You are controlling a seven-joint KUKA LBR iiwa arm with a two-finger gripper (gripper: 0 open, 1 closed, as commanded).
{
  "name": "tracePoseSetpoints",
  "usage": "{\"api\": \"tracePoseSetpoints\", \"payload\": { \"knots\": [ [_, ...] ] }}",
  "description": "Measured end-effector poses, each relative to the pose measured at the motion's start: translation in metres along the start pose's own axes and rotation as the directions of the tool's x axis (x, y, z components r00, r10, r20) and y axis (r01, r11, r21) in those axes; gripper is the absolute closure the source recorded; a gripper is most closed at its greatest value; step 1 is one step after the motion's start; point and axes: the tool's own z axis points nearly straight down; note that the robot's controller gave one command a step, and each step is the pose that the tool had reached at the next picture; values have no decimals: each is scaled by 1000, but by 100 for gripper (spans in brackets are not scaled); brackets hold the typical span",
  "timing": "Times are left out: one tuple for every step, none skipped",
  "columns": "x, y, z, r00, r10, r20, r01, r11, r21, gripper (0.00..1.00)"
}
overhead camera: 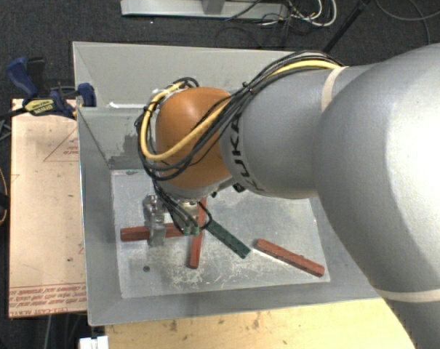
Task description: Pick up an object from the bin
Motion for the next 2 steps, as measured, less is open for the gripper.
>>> {"api": "tracePoseSetpoints", "payload": {
  "knots": [
    [1, 0, -15, 1000, 0, -3, 0, 1000, 1, 100],
    [0, 0, -35, 1000, 0, -2, 0, 1000, 0, 100]
  ]
}}
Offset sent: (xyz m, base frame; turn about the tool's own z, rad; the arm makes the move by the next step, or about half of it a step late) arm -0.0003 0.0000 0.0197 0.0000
